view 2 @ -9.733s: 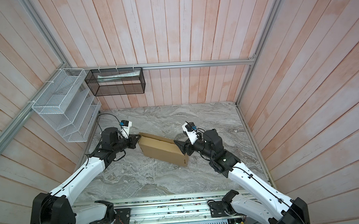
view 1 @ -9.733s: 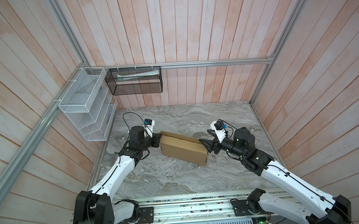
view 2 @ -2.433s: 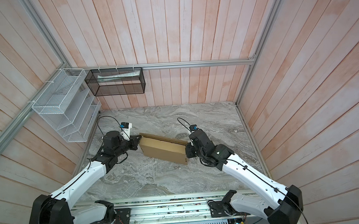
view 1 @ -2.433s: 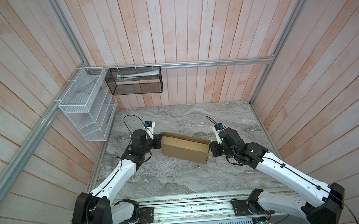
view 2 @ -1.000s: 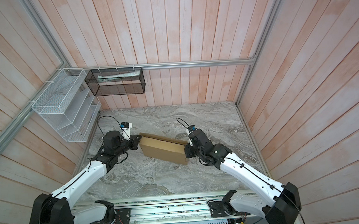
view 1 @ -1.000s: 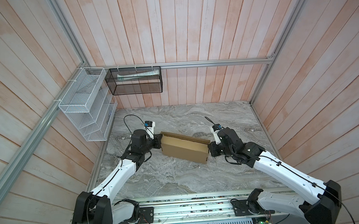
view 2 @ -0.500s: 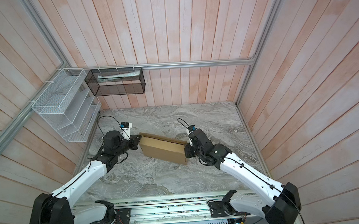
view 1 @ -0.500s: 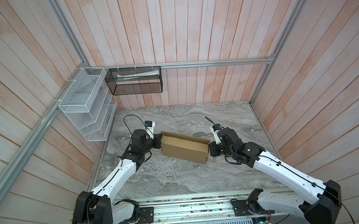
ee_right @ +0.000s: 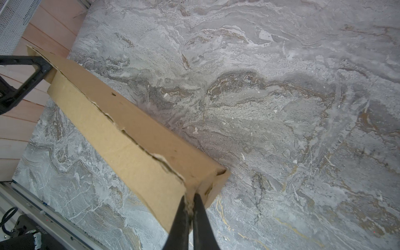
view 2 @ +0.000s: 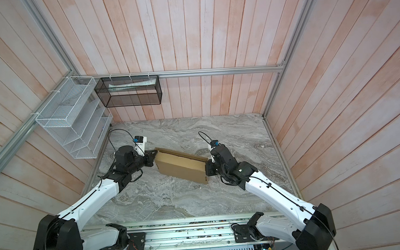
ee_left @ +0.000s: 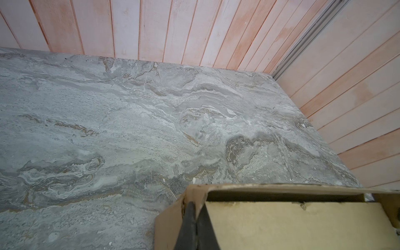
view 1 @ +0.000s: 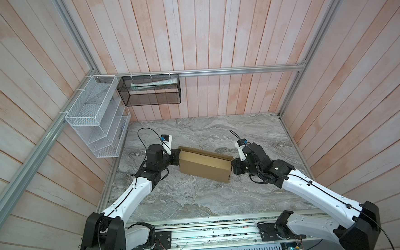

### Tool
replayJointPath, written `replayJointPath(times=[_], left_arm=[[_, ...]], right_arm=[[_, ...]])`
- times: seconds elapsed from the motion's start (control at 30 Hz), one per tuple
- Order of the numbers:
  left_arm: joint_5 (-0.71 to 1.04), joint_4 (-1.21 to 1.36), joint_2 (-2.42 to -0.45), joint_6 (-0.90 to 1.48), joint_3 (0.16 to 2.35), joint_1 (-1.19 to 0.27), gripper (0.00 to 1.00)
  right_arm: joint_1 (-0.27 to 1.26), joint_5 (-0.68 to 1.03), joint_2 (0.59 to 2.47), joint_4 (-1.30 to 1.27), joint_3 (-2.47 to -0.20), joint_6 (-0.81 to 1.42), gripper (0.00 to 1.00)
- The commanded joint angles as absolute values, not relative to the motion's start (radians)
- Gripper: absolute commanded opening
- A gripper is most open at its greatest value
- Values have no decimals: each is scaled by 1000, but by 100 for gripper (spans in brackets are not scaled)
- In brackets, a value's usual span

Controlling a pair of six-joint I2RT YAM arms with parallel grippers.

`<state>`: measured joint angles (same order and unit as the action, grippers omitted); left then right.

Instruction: Fold the paper box

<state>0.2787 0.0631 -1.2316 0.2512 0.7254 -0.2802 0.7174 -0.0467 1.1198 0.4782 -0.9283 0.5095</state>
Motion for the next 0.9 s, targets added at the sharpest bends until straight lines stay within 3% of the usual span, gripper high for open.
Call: replayJointPath(times=[0.0, 0.87], left_arm=[[315, -5, -1255, 248, 723, -290, 0], [323, 0, -1256, 253, 717, -291, 0]], right_arm=[[712, 9, 1107, 418, -914, 525, 8], [701, 71, 1134, 380, -909, 580, 8]])
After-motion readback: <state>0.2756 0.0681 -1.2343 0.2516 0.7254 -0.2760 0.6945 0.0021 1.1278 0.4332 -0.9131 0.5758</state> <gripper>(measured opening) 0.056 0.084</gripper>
